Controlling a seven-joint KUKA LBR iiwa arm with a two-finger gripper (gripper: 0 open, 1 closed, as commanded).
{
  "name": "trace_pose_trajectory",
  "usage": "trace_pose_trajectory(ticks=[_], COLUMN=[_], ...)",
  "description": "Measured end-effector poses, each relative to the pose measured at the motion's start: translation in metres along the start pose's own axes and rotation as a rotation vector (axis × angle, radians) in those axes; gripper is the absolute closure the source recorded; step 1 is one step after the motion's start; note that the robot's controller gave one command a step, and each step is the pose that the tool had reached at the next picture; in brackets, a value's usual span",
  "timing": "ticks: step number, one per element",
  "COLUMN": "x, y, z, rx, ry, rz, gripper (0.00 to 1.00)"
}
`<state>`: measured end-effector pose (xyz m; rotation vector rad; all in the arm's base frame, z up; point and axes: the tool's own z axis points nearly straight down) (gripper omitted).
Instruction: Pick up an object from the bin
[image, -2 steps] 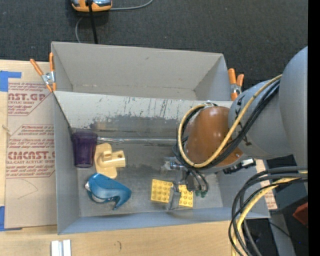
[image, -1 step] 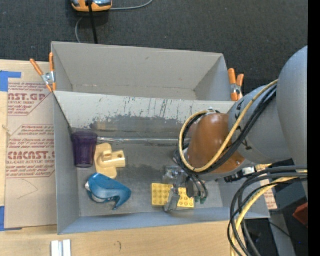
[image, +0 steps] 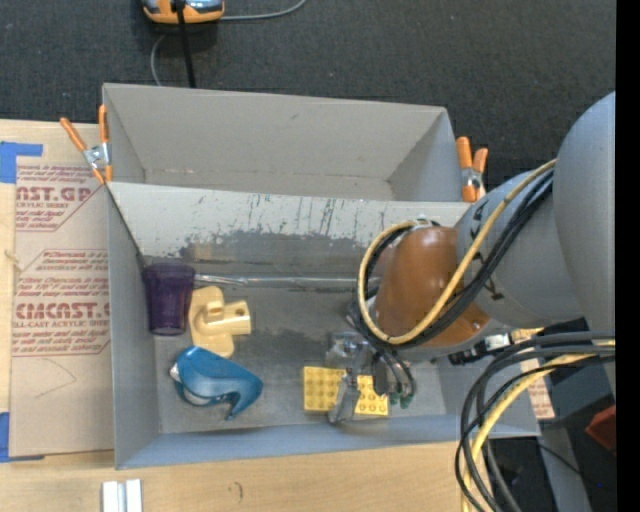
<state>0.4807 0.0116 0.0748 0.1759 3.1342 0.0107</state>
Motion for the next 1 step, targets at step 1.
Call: trace_pose_trajectory(ticks=[1], x=[-0.0034], y=[-0.0009], z=[-0.1942], rx=[-0.001], ry=[-0.006], rz=[0.042], gripper=[1.00])
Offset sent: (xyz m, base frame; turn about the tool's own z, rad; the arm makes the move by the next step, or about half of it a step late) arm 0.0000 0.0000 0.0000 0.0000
